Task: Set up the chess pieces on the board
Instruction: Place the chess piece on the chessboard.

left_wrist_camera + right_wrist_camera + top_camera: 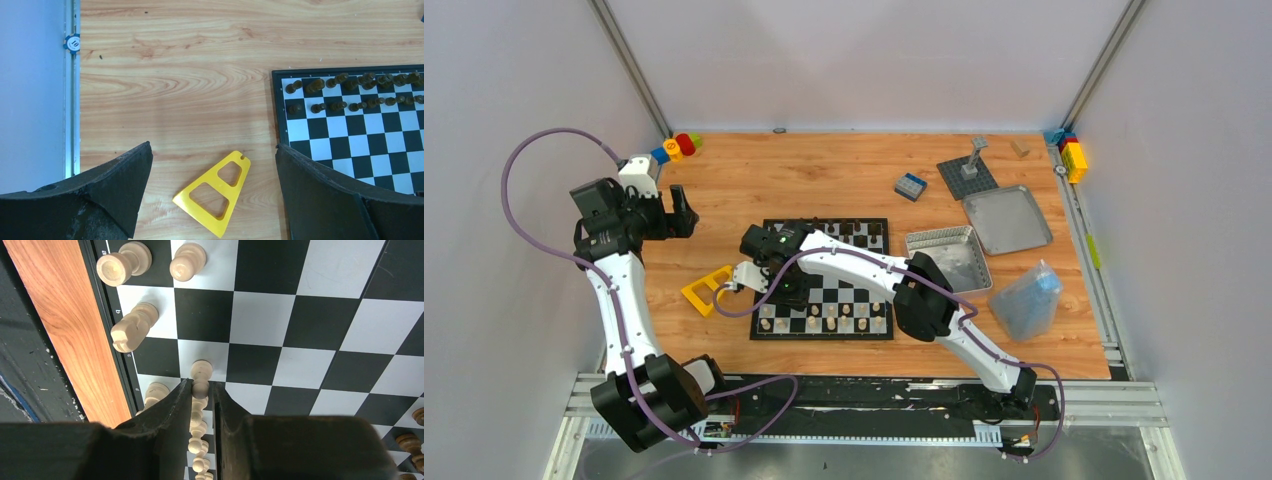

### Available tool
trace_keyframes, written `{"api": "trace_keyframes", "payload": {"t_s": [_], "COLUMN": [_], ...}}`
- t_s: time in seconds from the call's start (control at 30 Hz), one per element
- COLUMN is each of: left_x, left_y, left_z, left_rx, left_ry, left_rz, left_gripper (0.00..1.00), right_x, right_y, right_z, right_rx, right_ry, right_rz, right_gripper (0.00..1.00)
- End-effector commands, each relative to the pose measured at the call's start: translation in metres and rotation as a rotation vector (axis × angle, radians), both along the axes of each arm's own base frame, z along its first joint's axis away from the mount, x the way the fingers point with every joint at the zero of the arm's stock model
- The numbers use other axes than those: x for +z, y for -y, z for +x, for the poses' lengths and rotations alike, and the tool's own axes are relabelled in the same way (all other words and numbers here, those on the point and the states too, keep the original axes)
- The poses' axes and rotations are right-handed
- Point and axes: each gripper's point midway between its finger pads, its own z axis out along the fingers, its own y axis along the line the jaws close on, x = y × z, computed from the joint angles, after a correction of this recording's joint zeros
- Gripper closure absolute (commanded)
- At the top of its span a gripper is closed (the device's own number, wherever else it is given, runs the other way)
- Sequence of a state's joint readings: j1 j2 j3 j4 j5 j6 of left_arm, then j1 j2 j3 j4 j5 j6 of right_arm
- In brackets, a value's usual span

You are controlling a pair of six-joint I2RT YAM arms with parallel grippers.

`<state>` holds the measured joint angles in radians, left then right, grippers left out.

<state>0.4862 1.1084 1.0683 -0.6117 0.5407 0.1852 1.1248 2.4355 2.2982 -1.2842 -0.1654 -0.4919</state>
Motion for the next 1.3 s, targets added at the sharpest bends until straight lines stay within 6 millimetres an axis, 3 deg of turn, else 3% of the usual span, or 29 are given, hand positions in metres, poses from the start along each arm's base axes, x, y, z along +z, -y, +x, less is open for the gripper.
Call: {"api": "trace_keyframes", "payload": {"t_s": [0.0,0.87,1.13,1.27], "left_x": [0.007,0.004,0.004,0.005], "left_y": [-0.004,-0.004,-0.004,-0.005], "left_z": [0.001,0.001,0.001,0.001], "left_rx": [0.004,-0.001,-0.001,0.005], "left_ry": [0.021,0.012,0.012,0.012], "left_rz": [0.008,0.003,0.004,0.006], "left_gripper": [0.0,0.0,0.0,0.0], "right_x": [0.001,0.008,0.013,0.027], "right_y": [-0.014,-0.022,-0.02,-0.022], "right_z": [0.003,-0.003,-0.001,0.006], "right_rx": [-0.006,-0.019,-0.029,-0.043], "right_ry": [0.02,-0.008,0.007,0.036], "right_rz": [0.039,0.076,0.081,0.113], "right_gripper": [0.79,0.8,0.72,0.67]}}
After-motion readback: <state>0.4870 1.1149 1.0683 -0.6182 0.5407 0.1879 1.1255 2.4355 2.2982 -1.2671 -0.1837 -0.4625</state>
